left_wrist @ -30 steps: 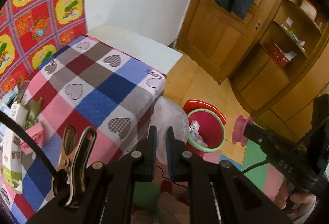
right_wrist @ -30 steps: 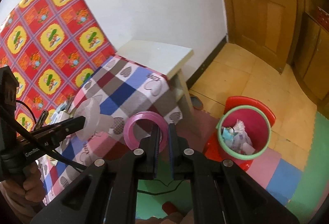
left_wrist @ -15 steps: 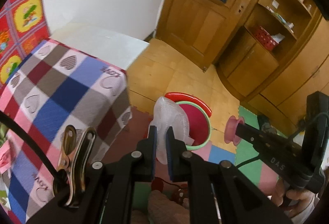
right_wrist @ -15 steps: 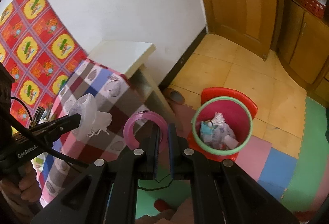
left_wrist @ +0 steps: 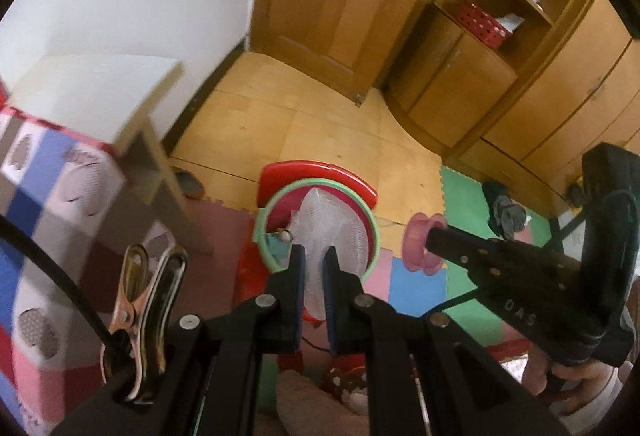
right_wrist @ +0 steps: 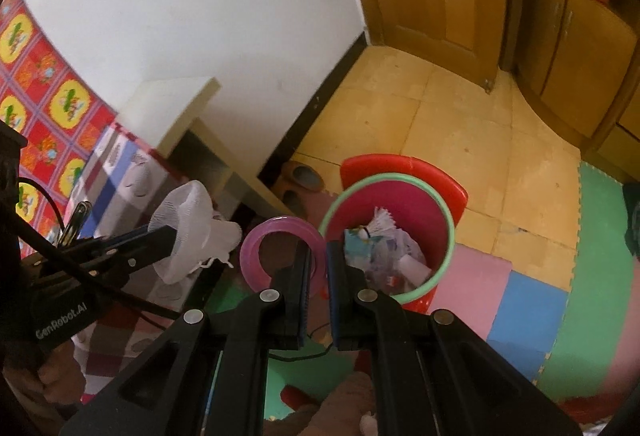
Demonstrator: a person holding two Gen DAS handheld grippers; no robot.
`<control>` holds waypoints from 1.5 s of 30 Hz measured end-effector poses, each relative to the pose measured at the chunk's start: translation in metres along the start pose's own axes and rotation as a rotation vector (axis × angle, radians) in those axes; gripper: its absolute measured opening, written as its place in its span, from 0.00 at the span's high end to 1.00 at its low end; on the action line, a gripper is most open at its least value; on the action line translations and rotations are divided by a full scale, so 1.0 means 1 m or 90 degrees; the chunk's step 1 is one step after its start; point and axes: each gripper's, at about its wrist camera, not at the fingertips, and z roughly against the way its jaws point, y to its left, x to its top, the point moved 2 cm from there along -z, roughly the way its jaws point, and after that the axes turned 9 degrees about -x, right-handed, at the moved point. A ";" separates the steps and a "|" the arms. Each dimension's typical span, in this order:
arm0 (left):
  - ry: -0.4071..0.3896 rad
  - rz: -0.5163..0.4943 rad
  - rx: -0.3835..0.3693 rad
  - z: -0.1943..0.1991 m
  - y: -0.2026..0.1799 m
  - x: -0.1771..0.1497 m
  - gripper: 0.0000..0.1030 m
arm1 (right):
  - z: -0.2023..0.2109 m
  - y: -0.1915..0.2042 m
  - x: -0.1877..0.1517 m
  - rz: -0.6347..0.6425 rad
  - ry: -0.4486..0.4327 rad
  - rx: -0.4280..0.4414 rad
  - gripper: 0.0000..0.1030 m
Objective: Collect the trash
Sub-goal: 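Lift both held items and carry them over the red bucket, then open both grippers to drop the pink ring and plastic into the bucket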
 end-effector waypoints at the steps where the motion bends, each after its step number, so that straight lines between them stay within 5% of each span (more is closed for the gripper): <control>1: 0.005 -0.003 -0.003 -0.009 -0.002 0.002 0.92 | -0.004 -0.004 0.000 -0.001 0.002 -0.003 0.91; 23: 0.133 -0.039 -0.018 -0.202 0.002 -0.020 0.92 | -0.135 -0.075 -0.029 -0.018 0.071 -0.045 0.91; 36: 0.180 -0.022 -0.023 -0.271 0.015 -0.022 0.91 | -0.191 -0.089 -0.037 -0.005 0.116 -0.053 0.91; 45: 0.211 -0.009 -0.023 -0.289 0.024 -0.023 0.64 | -0.208 -0.097 -0.035 -0.006 0.130 -0.060 0.91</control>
